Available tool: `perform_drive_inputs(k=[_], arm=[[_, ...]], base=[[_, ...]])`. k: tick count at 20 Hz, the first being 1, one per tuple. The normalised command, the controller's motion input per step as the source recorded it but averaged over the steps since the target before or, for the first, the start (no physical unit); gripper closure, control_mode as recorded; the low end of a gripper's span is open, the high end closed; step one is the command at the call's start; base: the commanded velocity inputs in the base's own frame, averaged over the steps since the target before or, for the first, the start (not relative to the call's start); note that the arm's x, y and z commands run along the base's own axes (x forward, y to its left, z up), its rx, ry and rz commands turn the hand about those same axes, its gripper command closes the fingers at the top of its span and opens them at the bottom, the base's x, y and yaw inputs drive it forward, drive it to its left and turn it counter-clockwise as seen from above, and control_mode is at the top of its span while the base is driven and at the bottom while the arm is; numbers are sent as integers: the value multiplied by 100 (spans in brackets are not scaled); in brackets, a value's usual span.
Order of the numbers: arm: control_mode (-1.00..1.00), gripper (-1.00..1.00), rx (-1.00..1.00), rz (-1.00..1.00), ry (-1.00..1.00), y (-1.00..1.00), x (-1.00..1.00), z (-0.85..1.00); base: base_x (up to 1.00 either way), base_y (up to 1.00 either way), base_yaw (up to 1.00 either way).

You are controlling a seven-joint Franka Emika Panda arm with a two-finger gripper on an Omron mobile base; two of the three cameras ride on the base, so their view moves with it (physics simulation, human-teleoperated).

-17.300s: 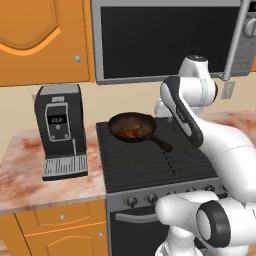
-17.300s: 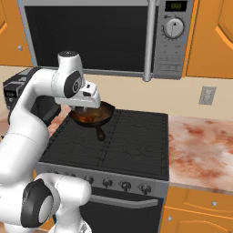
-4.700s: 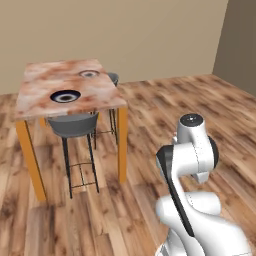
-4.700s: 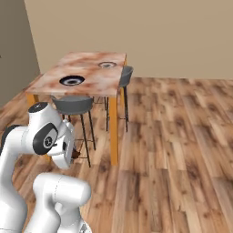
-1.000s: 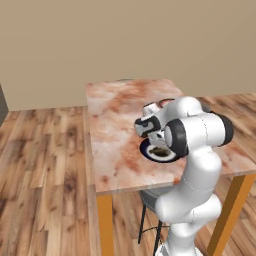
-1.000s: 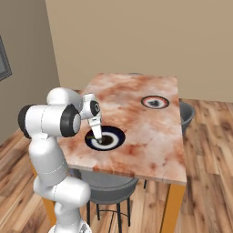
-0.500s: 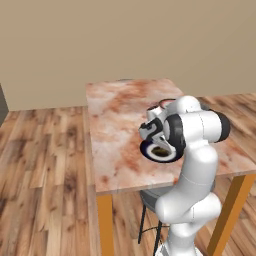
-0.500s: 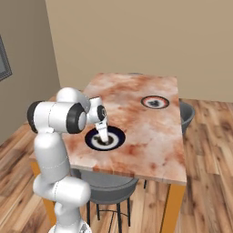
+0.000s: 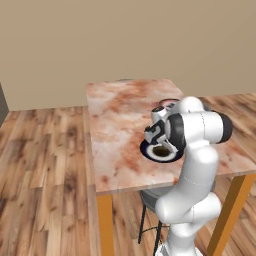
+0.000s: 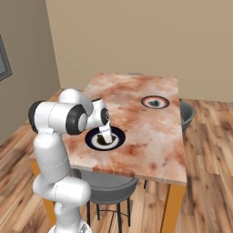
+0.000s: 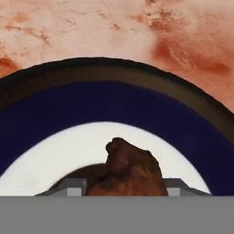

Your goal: Take the chicken drumsticks from the pan and place one on each plate on the dining counter.

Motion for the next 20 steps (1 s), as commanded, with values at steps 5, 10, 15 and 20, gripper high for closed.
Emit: perform_drive_inputs(k=[5,10,15,20], arm=[[-100,-100,5,0,-18,-17,3,2],[-100,-100,12,5,-11,-17,-11,48],[-100,-100,18,13,-4,-14,-37,100],[-100,-100,11,17,-4,0,-72,100]], base=[[0,0,0],[0,0,0],[0,0,0],[0,0,0]])
